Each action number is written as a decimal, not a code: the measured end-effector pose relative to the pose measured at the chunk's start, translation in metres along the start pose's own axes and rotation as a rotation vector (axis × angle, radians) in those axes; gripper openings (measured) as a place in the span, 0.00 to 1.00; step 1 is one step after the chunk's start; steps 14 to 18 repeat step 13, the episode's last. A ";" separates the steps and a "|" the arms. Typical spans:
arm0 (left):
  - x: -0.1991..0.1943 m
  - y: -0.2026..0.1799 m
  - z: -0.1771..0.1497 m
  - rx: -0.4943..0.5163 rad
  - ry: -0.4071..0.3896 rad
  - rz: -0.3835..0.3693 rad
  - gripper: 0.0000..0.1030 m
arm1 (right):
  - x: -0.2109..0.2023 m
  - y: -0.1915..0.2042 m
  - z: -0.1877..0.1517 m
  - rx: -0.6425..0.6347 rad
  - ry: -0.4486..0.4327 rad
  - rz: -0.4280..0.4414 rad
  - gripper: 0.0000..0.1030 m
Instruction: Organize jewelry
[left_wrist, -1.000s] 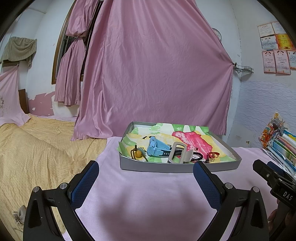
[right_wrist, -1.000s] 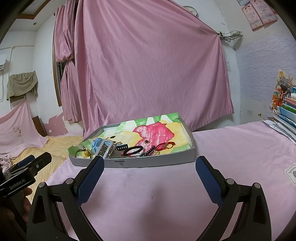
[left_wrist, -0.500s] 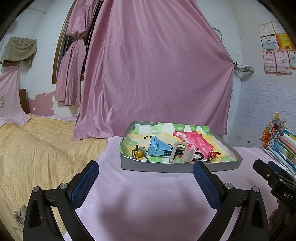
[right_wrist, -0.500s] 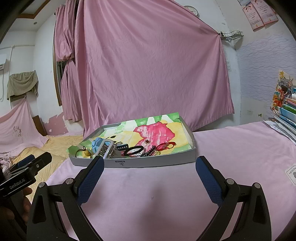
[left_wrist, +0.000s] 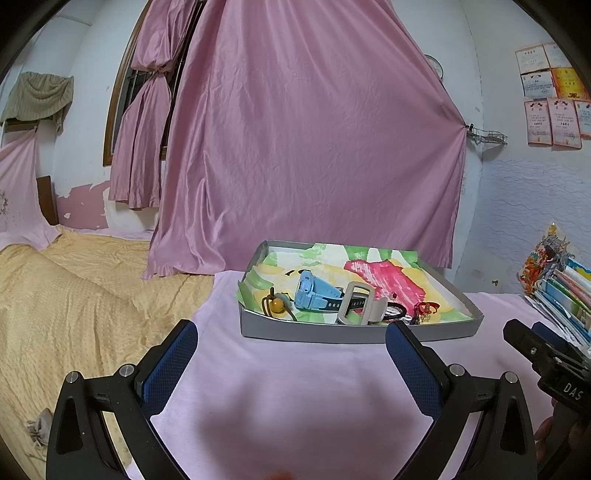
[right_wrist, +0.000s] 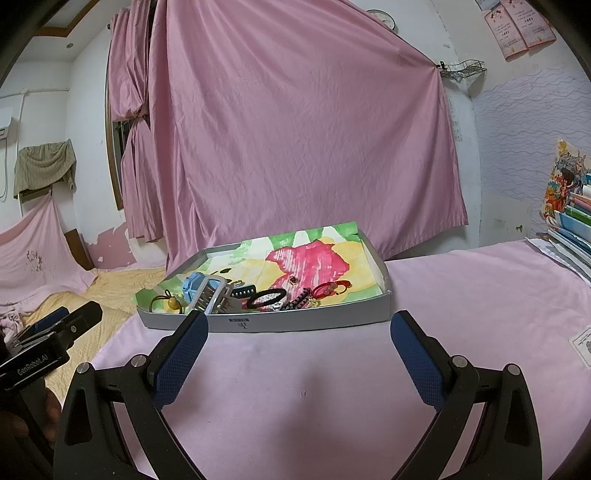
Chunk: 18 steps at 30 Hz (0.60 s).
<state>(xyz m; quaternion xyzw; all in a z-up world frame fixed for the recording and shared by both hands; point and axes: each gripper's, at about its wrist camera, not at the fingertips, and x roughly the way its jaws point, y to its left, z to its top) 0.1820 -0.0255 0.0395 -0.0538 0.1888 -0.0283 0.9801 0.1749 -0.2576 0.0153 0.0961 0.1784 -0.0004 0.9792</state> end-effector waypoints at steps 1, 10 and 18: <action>0.000 0.001 0.000 0.001 -0.001 0.003 0.99 | 0.000 0.000 0.000 0.000 0.000 0.000 0.94; -0.002 0.008 -0.004 0.003 0.009 0.027 0.99 | 0.001 0.000 -0.001 0.001 0.005 0.001 0.94; -0.002 0.007 -0.004 0.002 0.010 0.027 0.99 | 0.002 0.000 -0.001 0.000 0.007 0.000 0.94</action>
